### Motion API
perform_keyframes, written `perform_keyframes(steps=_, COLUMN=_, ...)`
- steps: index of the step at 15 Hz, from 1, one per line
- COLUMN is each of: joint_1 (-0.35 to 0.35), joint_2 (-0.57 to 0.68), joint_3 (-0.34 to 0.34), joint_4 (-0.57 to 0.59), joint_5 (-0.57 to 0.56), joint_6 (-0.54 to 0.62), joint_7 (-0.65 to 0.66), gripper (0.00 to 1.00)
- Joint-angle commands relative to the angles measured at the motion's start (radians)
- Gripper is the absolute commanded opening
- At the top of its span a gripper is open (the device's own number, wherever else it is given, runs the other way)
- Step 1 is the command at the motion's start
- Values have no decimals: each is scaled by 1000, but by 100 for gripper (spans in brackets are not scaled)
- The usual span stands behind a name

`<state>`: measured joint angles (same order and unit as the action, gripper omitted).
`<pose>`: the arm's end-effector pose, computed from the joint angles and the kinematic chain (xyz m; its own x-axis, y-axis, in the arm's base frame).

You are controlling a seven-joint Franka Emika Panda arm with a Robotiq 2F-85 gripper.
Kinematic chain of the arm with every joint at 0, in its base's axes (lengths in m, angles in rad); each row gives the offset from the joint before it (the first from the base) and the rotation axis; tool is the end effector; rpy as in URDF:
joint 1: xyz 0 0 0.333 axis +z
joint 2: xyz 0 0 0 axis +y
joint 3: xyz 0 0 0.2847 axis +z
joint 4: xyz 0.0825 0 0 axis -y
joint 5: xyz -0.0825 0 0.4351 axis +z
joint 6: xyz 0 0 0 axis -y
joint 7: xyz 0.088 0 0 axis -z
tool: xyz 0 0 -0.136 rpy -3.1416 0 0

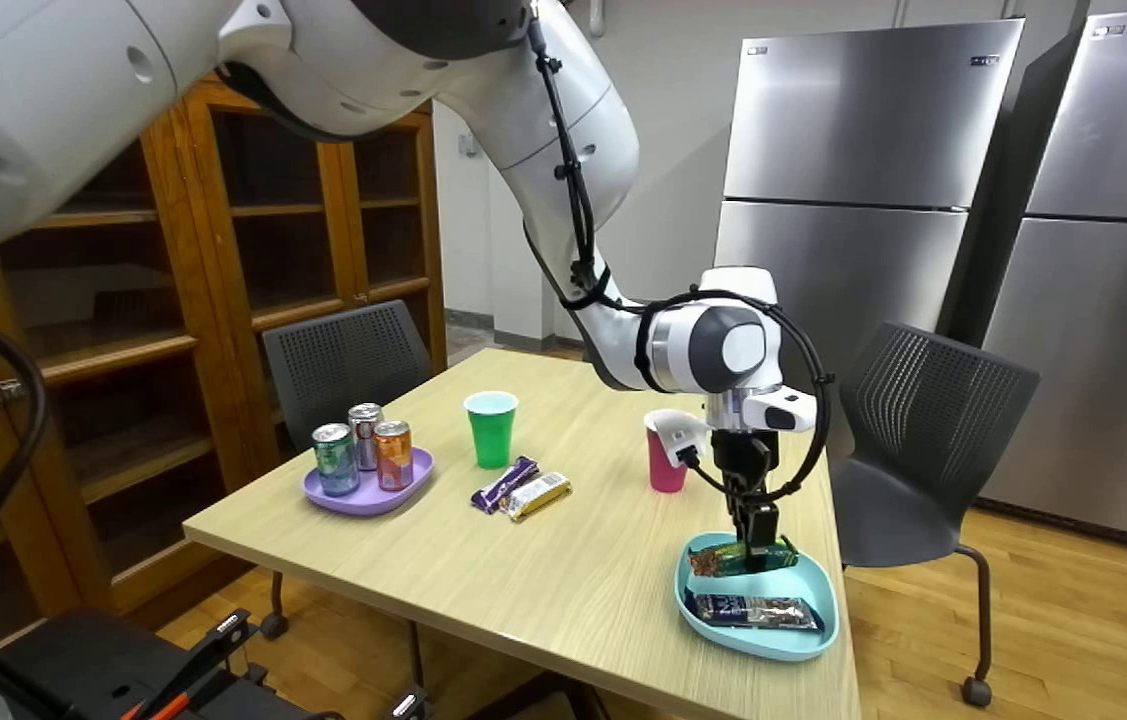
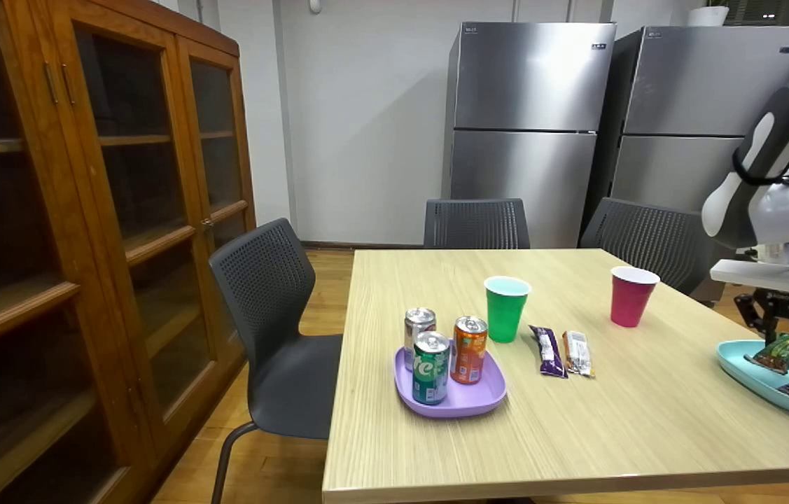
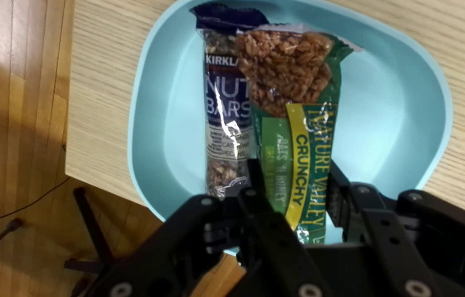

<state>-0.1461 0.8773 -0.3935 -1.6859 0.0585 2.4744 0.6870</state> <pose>0.5765 -0.3486 0.0289 0.4220 -0.8958 0.1395 -0.8946 -0.3864 0.2244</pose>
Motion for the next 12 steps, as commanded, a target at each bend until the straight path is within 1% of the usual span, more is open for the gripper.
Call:
perform_keyframes(steps=1, joint_1=-19, joint_2=51, joint_3=10, joint_4=81, joint_5=18, joint_6=-30, joint_7=40, gripper=12)
perform_keyframes(steps=8, joint_1=-41, joint_2=111, joint_3=21, joint_4=154, joint_5=34, joint_6=-62, joint_7=47, gripper=12)
perform_keyframes(steps=9, joint_1=-40, joint_2=115, joint_3=19, joint_4=159, joint_5=34, joint_6=-65, joint_7=47, gripper=62)
perform_keyframes(steps=10, joint_1=-39, joint_2=113, joint_3=19, joint_4=157, joint_5=33, joint_6=-65, joint_7=43, gripper=63)
perform_keyframes(steps=12, joint_1=-40, joint_2=99, joint_3=24, joint_4=148, joint_5=32, joint_6=-60, joint_7=31, gripper=77)
